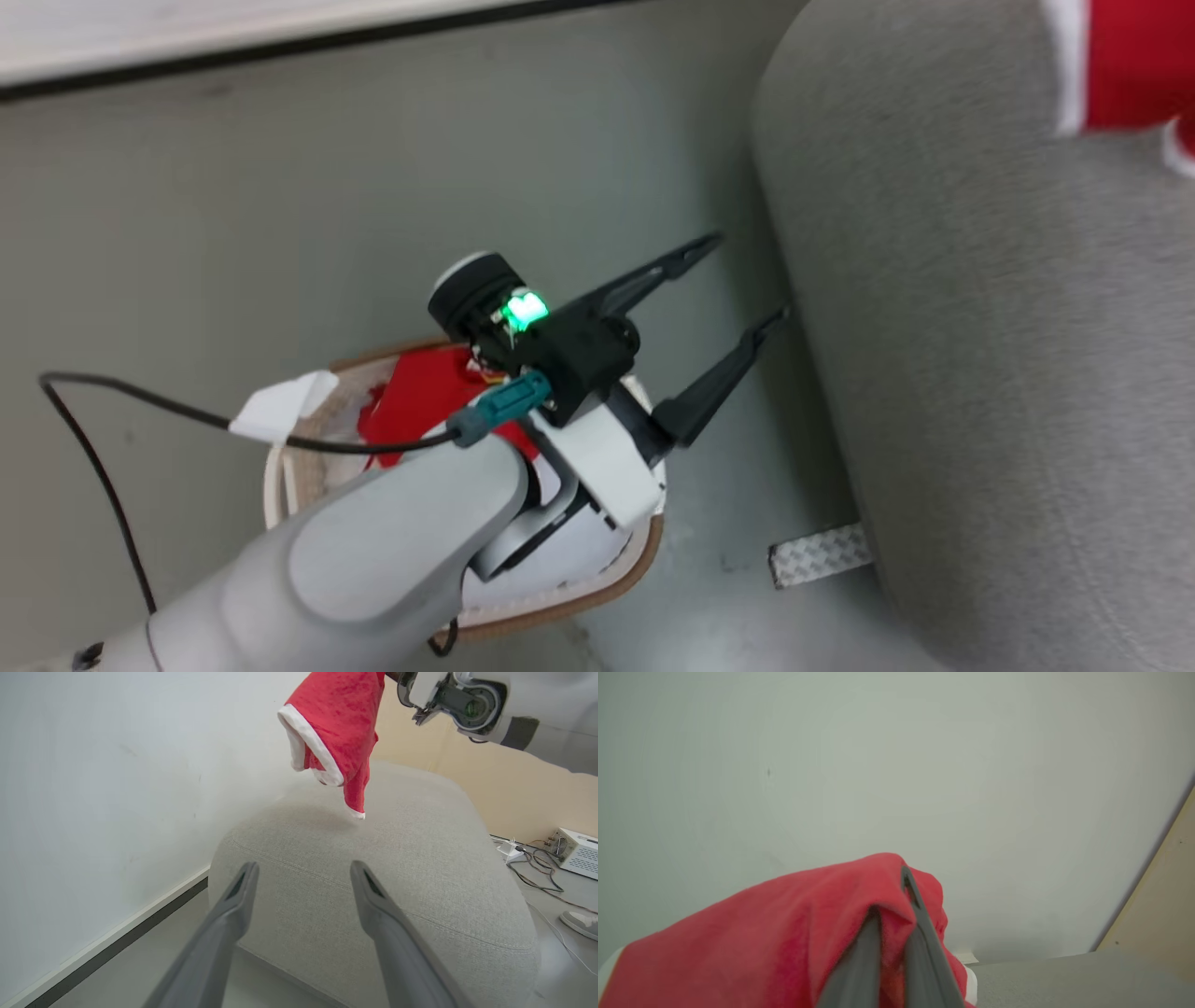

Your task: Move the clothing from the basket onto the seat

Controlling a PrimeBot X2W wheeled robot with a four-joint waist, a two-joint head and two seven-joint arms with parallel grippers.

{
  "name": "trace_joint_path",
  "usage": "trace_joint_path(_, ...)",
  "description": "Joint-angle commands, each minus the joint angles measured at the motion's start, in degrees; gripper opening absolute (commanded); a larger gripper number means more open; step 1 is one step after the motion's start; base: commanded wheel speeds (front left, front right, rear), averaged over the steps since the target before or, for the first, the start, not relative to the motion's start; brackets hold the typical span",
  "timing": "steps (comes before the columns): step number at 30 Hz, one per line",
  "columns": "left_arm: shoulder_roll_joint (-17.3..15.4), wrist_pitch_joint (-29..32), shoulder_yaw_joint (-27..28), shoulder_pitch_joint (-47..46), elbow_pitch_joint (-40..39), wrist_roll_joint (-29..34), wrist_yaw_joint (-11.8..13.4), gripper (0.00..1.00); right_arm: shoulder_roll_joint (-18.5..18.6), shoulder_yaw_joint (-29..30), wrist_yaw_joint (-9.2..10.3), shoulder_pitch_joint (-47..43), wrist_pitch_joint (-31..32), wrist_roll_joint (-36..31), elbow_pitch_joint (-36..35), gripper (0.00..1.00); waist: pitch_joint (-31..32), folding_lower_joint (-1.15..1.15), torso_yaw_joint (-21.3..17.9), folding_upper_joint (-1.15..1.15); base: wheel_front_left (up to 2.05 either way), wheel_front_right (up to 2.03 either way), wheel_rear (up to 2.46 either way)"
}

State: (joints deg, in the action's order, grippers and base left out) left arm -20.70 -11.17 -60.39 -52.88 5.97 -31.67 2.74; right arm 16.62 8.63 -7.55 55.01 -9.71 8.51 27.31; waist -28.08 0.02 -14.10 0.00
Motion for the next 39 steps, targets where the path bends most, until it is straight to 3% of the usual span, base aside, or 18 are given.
trace_joint_path(1,0.1,-0.5,0.3,-1.6,-0.3,1.1,-0.5,1.0,1.7,2.2,0.12,3.5,1.2,-1.7,1.6,0.0,-7.9,-0.02,6.1,0.0,0.0,0.0,0.0)
trace_joint_path(7,1.0,-1.8,0.7,-3.0,0.2,1.4,-1.3,1.0,5.9,10.2,0.12,10.5,2.8,-8.5,8.1,0.0,-11.4,-0.02,8.7,0.0,0.0,0.0,0.0)
trace_joint_path(12,1.7,-3.0,1.2,-1.8,1.7,0.9,-1.5,1.0,7.6,17.5,0.13,9.6,2.6,-16.7,13.2,0.0,-12.2,-0.02,10.1,0.0,0.0,0.0,0.0)
trace_joint_path(16,1.5,-3.6,2.0,-0.2,2.8,0.3,-1.6,1.0,5.4,25.9,0.13,4.2,2.7,-23.2,17.1,0.0,-11.0,-0.02,9.6,0.0,0.0,0.0,0.0)
trace_joint_path(20,0.8,-3.8,2.7,1.0,3.5,0.0,-1.6,1.0,3.0,29.2,0.13,1.2,2.1,-25.8,18.5,0.0,-9.8,-0.02,8.8,0.0,0.0,0.0,0.0)
trace_joint_path(21,0.6,-3.9,3.0,1.4,3.7,-0.1,-1.5,1.0,2.4,29.9,0.13,0.5,1.8,-26.4,18.8,0.38,-9.3,-0.02,8.5,0.0,0.0,0.0,0.0)
trace_joint_path(22,0.4,-3.9,3.3,1.7,3.8,-0.2,-1.3,1.0,2.0,30.4,0.13,-0.2,1.2,-26.8,19.0,0.88,-8.7,-0.02,8.2,0.0,0.0,0.0,0.0)
trace_joint_path(23,0.2,-4.0,3.6,2.1,3.9,-0.3,-1.2,1.0,1.4,30.5,0.13,-0.6,0.3,-27.1,19.1,1.0,-8.2,-0.02,7.9,0.0,0.0,0.0,0.0)
trace_joint_path(32,-1.7,-4.1,7.0,8.2,4.4,-1.3,0.5,1.0,-2.0,26.5,0.13,-6.4,-4.9,-24.6,18.6,1.0,0.1,-0.02,5.8,0.0,0.0,0.0,0.0)
trace_joint_path(39,-2.5,-4.0,12.6,17.2,4.3,-1.3,2.3,1.0,-6.1,17.4,0.12,-14.7,-5.5,-18.5,9.1,1.0,9.0,-0.02,5.5,0.0,0.0,0.0,0.0)
